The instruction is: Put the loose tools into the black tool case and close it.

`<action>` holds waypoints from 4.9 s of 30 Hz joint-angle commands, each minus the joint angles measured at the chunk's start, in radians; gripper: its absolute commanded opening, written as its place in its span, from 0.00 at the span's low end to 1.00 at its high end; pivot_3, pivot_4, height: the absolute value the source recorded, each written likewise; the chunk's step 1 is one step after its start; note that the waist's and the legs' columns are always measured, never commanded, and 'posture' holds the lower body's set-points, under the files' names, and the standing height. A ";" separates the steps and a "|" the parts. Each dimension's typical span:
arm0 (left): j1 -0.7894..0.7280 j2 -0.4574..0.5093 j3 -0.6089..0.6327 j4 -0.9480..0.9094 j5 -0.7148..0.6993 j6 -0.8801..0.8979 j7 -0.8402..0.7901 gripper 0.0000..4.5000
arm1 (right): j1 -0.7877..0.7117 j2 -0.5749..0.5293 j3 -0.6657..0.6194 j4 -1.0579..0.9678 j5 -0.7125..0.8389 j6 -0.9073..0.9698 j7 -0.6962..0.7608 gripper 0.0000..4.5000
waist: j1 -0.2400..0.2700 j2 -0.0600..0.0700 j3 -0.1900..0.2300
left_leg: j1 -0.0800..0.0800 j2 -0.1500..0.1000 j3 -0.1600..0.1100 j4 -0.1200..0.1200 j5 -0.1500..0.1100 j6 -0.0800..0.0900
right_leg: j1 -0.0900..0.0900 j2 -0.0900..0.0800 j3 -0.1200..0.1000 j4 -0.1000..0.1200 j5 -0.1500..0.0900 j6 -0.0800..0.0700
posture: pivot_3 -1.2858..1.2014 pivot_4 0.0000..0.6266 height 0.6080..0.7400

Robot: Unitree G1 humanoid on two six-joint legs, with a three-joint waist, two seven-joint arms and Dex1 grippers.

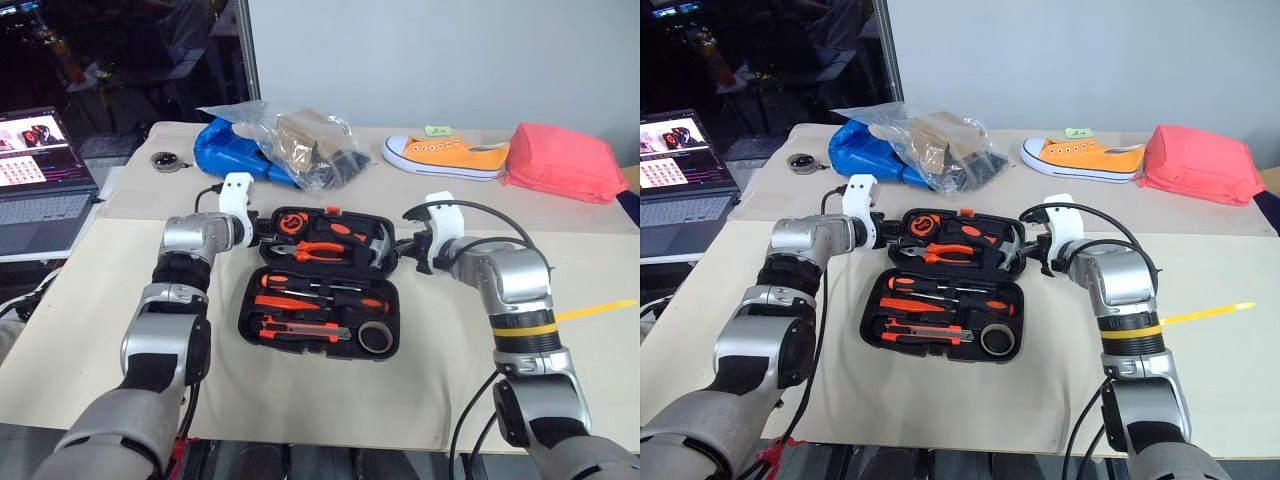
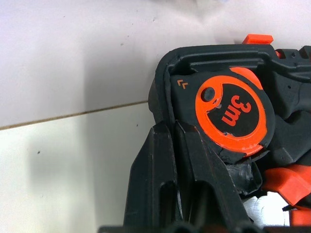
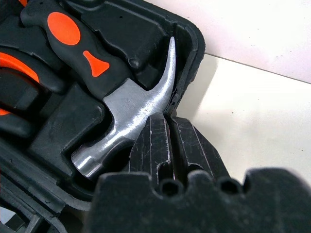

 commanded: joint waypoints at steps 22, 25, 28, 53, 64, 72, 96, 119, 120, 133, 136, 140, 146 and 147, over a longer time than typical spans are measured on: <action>-0.066 0.019 -0.117 -0.058 -0.020 -0.096 -0.181 0.01 | 0.047 -0.082 0.122 -0.172 -0.053 -0.109 0.026 0.60 | 0.023 0.000 0.000 | 0.001 -0.002 -0.001 0.003 0.000 0.000 | 0.002 -0.001 -0.001 -0.005 0.000 0.000 | 0.52 0.24 1.00; -0.137 -0.017 -0.123 0.115 -0.004 -0.144 -0.191 0.01 | 0.042 -0.077 0.129 -0.167 -0.060 -0.114 0.023 0.60 | 0.023 0.000 0.000 | 0.001 -0.002 0.000 0.003 0.000 0.000 | 0.002 -0.001 -0.001 -0.005 0.000 0.000 | 0.52 0.24 1.00; -0.153 -0.045 -0.151 0.262 0.037 -0.169 -0.184 0.01 | 0.038 -0.071 0.137 -0.172 -0.065 -0.110 0.019 0.60 | 0.017 0.000 0.000 | 0.001 -0.001 0.000 0.002 0.000 0.000 | 0.001 0.001 -0.001 -0.004 0.000 0.000 | 0.52 0.24 1.00; 0.128 0.054 0.020 -0.308 -0.109 0.074 -0.084 0.48 | -0.094 0.002 0.020 -0.105 -0.028 0.223 -0.084 0.60 | 0.010 0.000 -0.001 | 0.001 0.000 -0.003 0.002 0.001 0.001 | 0.001 -0.002 0.000 0.004 0.000 -0.001 | 0.52 0.24 1.00; 0.093 0.057 -0.002 -0.155 -0.086 0.060 -0.041 0.48 | -0.153 0.019 -0.060 -0.047 -0.007 0.353 -0.120 0.60 | 0.005 0.000 -0.001 | 0.001 -0.001 -0.004 0.001 0.002 0.002 | 0.001 -0.001 -0.002 0.003 0.001 -0.001 | 0.52 0.24 1.00; 0.102 0.070 0.008 -0.158 -0.101 0.089 -0.035 0.31 | -0.182 0.065 -0.100 0.039 -0.006 0.329 -0.164 0.54 | 0.001 0.000 -0.001 | 0.002 -0.001 -0.004 0.001 0.002 0.002 | 0.001 -0.001 -0.001 0.002 0.001 -0.001 | 0.52 0.24 1.00; 0.242 0.025 -0.026 -0.498 -0.093 -0.388 -0.163 0.00 | 0.021 0.073 -0.143 -0.252 0.086 -0.240 -0.001 0.01 | 0.007 0.001 -0.001 | -0.008 -0.001 -0.003 -0.002 0.002 0.001 | -0.007 -0.003 -0.002 0.000 0.001 -0.001 | 0.52 0.24 1.00; 0.782 0.424 -0.043 -0.518 -0.068 -1.124 -0.525 0.52 | 0.892 -0.247 -0.169 -0.447 -0.190 -1.322 0.278 0.20 | 0.002 -0.001 -0.001 | 0.018 0.003 0.002 -0.001 0.001 0.003 | 0.019 -0.001 0.000 -0.011 0.000 -0.001 | 0.52 0.24 1.00; 0.820 0.456 -0.019 -0.537 -0.106 -1.093 -0.557 0.52 | 0.911 -0.271 -0.189 -0.432 -0.213 -1.355 0.271 0.20 | 0.001 -0.001 0.000 | 0.018 0.003 0.002 -0.001 0.001 0.003 | 0.019 -0.001 0.000 -0.011 0.000 -0.001 | 0.52 0.24 1.00; 1.387 0.691 0.464 -1.293 -0.747 -0.381 -0.692 0.52 | 1.135 -0.563 -0.291 -0.778 0.321 -0.840 0.600 0.01 | 0.000 -0.005 0.002 | 0.028 0.033 0.029 -0.002 0.000 0.002 | 0.028 -0.011 -0.008 -0.011 -0.008 -0.003 | 0.52 0.24 1.00; 1.421 0.694 0.497 -1.387 -0.785 -0.324 -0.681 0.57 | 1.007 -0.556 -0.109 -0.771 0.222 -0.831 0.595 0.00 | 0.003 -0.009 0.004 | 0.041 0.034 0.031 -0.006 -0.004 -0.005 | 0.037 -0.013 -0.009 -0.012 -0.013 -0.013 | 0.52 0.24 1.00; 1.448 0.688 0.521 -1.479 -0.844 -0.248 -0.641 0.84 | 0.859 -0.523 0.085 -0.715 0.089 -0.786 0.560 0.00 | 0.012 -0.010 0.005 | 0.042 0.032 0.035 -0.008 -0.004 -0.006 | 0.030 -0.014 -0.014 -0.013 -0.014 -0.014 | 0.52 0.24 1.00; 1.478 0.654 0.545 -1.572 -0.869 -0.201 -0.566 1.00 | 0.698 -0.362 0.161 -0.676 0.028 -0.583 0.371 0.00 | 0.015 -0.011 0.003 | 0.028 0.031 0.038 -0.008 0.001 0.001 | 0.022 -0.012 -0.019 -0.013 -0.007 -0.013 | 0.52 0.24 1.00; 1.479 0.646 0.542 -1.583 -0.872 -0.197 -0.546 1.00 | 0.672 -0.318 0.150 -0.666 0.013 -0.534 0.306 0.00 | 0.014 -0.011 0.003 | 0.025 0.031 0.038 -0.009 0.001 0.001 | 0.019 -0.012 -0.019 -0.013 -0.007 -0.013 | 0.52 0.24 1.00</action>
